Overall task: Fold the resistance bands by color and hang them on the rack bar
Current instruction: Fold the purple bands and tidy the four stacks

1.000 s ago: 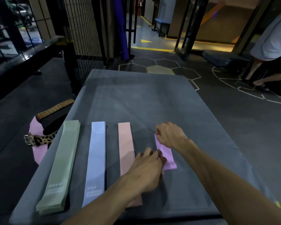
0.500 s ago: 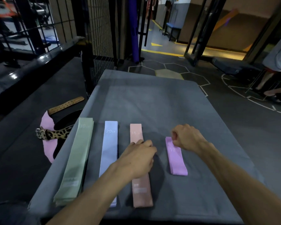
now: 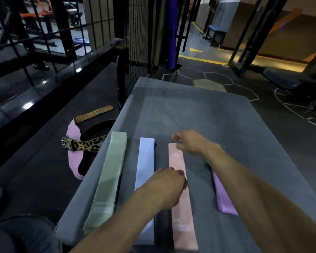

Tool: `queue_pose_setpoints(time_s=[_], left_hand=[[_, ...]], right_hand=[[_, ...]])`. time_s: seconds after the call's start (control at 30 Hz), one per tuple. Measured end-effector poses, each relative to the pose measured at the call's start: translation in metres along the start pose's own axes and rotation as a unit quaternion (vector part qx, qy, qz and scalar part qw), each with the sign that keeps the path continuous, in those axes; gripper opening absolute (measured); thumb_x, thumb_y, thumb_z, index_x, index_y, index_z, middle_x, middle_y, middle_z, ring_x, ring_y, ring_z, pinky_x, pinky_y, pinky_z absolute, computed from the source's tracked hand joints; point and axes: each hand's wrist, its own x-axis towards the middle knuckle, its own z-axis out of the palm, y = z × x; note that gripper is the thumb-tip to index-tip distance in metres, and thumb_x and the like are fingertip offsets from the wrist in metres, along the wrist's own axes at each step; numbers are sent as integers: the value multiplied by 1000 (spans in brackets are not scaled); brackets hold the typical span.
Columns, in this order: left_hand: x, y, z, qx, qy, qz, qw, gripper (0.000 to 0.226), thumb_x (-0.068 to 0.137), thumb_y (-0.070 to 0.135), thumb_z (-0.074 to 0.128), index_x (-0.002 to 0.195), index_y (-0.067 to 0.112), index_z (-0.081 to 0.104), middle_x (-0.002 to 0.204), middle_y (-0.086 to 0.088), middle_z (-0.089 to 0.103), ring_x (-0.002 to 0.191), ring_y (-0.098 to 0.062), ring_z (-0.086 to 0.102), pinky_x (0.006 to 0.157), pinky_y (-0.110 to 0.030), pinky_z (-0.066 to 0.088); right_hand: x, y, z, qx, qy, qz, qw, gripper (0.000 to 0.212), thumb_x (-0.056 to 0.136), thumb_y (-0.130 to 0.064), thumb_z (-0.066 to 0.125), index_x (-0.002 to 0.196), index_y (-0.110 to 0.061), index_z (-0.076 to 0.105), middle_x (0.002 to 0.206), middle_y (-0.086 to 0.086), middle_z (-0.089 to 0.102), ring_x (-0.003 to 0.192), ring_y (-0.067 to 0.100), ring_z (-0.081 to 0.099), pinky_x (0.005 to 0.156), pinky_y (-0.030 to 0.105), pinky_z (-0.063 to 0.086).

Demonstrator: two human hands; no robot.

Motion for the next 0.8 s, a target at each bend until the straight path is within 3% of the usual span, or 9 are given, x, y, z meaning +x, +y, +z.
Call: queue_pose_setpoints(time_s=[0.1,0.2,0.33,0.47,0.63,0.7,0.8], left_hand=[[-2,-4,-6,-29,-9,-2,1000,36,98,10,52,133,16,60,129,-7,58,114,-29,56,97,-40,45],[-5,-6,-9,-49,-9,-3,999,36,100,10,51,134,16,58,129,-7,58,111,-29,57,96,-38,46],[-5,-7,-7,-43,-15,3,999,34,100,11,50,133,14,59,129,-8,57,109,-30,57,96,-38,46],[0,-8,0,-25,-15,26,999,29,99,14,50,125,12,62,129,-7,57,111,-32,56,95,-43,48],[0,-11,1,-17,-6,29,999,28,96,11,53,123,12,64,126,-6,59,109,-31,57,91,-42,49],[0,-10,-1,-20,-1,17,1000,28,96,9,55,122,13,65,125,-6,62,109,-31,59,92,-40,49],[-2,-9,-1,-22,-7,4,1000,28,94,7,58,120,15,66,123,-5,63,110,-30,60,92,-37,48]], right_hand=[[15,-7,2,-49,-49,9,998,31,87,-12,59,117,-14,68,119,6,69,109,29,64,94,39,53],[24,-9,1,-64,-43,16,997,30,83,-8,60,111,-14,71,106,6,72,99,28,67,88,38,57],[31,-8,-2,-52,-57,30,997,34,85,-12,70,118,-21,69,115,-1,69,106,22,65,91,29,52],[35,-5,-2,-36,-61,37,997,26,83,-14,74,108,-19,72,111,1,71,100,22,66,86,28,52],[30,-3,-1,-42,-36,5,998,11,85,-23,75,94,-20,69,99,2,72,83,19,62,75,28,50],[22,-1,-2,-23,-17,-20,999,15,85,-29,77,88,-21,65,90,-1,68,81,19,60,74,29,49],[6,0,-8,-8,12,-47,999,14,84,-24,76,90,-15,67,89,2,67,82,21,60,73,30,49]])
